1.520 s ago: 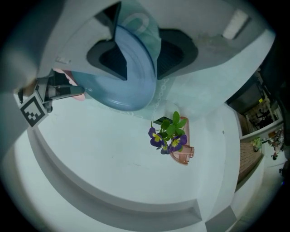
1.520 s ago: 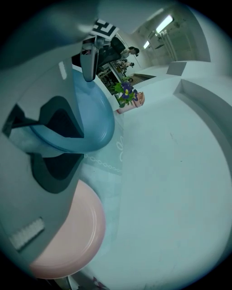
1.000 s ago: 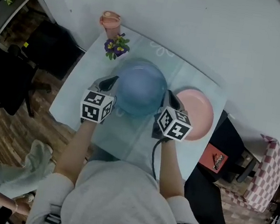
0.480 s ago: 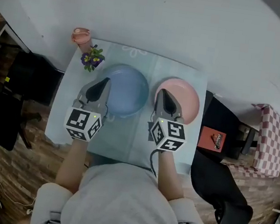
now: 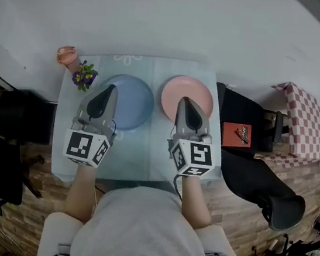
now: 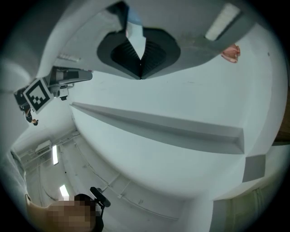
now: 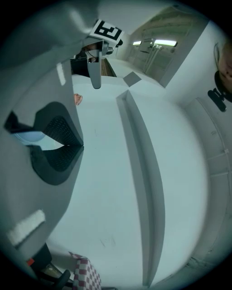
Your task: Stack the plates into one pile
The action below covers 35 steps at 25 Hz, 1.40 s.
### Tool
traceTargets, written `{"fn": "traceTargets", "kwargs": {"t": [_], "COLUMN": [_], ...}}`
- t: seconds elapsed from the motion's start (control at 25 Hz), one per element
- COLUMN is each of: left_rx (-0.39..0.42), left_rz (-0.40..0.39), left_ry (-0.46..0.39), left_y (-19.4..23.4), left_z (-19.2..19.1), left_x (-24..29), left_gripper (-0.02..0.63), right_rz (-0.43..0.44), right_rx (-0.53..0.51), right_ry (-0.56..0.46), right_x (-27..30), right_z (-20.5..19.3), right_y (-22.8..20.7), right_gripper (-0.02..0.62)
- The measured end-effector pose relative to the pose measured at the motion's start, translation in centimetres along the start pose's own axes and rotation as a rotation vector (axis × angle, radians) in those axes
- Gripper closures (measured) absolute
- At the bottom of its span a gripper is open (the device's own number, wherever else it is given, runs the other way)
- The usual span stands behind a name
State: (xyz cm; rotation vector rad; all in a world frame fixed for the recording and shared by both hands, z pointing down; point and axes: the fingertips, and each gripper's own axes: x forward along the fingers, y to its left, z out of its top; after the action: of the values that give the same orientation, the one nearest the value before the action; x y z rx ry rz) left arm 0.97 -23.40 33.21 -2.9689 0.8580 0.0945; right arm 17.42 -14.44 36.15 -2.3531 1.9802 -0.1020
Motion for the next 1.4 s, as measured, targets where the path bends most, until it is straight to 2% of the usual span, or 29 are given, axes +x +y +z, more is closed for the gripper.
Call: {"fn": "traceTargets", "kwargs": {"t": [0.36, 0.6, 0.8, 1.12, 1.4], "left_rx": [-0.026, -0.076, -0.103, -0.106, -0.159], "left_rz": [-0.142, -0.239, -0.29, -0.336, -0.328], "left_ry": [-0.042, -0.053, -0.036, 0.066, 0.194], "left_y": [-2.4, -4.2, -5.8, -7.4, -8.5], "left_z": [1.6, 1.5, 0.8, -0.9, -4.1], "left_x": [0.0, 0.2, 0.8, 3.7, 8.4], "left_gripper": [0.601, 0.601, 0.601, 0.601, 0.601], "right_rz": [-0.188, -0.325, -0.405, -0.449, -0.42], "right_rx": [-0.033, -0.04, -0.028, 0.009, 0.055], "right_ry": [-0.065, -0.059, -0.047, 0.045, 0.181], "right_x": [-5.7, -10.1, -13.0, -13.4, -10.6], "right_z": [2.3, 2.4, 2.0, 0.2, -2.4], "right_y": [-2.1, -3.8, -5.2, -8.1, -12.1], "right_gripper": [0.595, 0.595, 0.595, 0.595, 0.595]}}
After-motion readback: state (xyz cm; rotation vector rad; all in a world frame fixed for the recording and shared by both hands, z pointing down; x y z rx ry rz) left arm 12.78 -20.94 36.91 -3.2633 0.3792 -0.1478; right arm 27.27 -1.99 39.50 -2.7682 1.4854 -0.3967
